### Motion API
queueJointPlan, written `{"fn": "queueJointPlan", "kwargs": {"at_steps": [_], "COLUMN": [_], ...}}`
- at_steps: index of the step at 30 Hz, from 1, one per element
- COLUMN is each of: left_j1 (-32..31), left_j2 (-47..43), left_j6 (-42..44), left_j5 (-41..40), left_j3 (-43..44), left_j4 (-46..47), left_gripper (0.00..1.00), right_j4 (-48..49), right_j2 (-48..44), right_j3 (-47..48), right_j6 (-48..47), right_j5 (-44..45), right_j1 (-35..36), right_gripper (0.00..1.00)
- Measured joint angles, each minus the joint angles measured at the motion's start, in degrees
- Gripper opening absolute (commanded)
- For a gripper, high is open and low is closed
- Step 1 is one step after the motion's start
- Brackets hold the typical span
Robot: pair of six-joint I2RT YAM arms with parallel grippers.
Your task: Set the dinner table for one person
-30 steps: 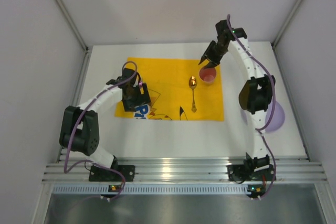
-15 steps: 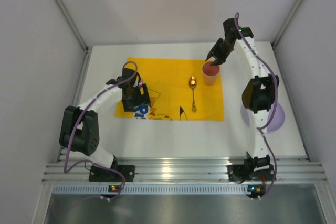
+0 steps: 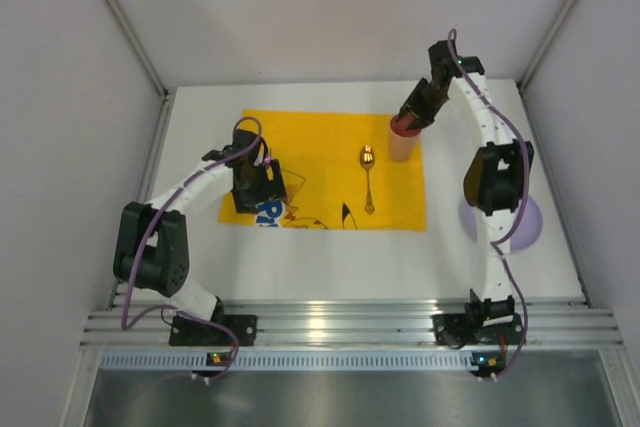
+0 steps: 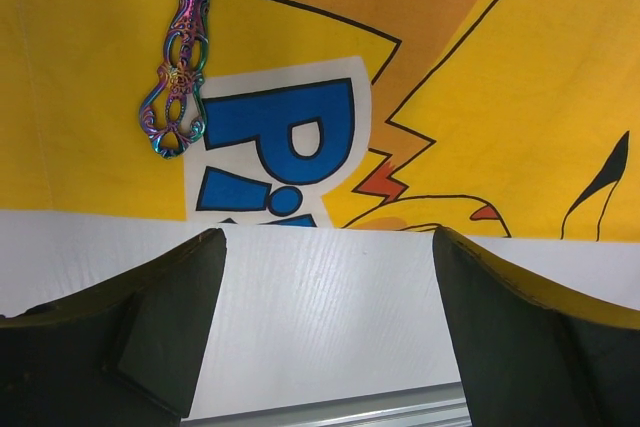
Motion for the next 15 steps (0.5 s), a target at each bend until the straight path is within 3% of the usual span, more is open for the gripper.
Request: {"fn": "queueJointPlan", "kwargs": {"at_steps": [7,15], "left_j1": [-1.2,-1.84], "left_j2": [-0.02,-0.09], "left_j6": [-0.13,-0.17], "left_j5": [-1.05,-2.58], "left_j3": [0.11,1.99], "left_j4": [-0.48,-1.36], "left_gripper": [0.89,0.89], "right_j4": [7.13,15.47], "right_j2": [-7.15,-25.53], "right_j3": [-4.72,-25.0], "right_j6": [-2.89,-8.15], "right_j5": [-2.56,-3.91], "right_j1": [-0.26,-6.67], "right_gripper": [0.36,0.38]}}
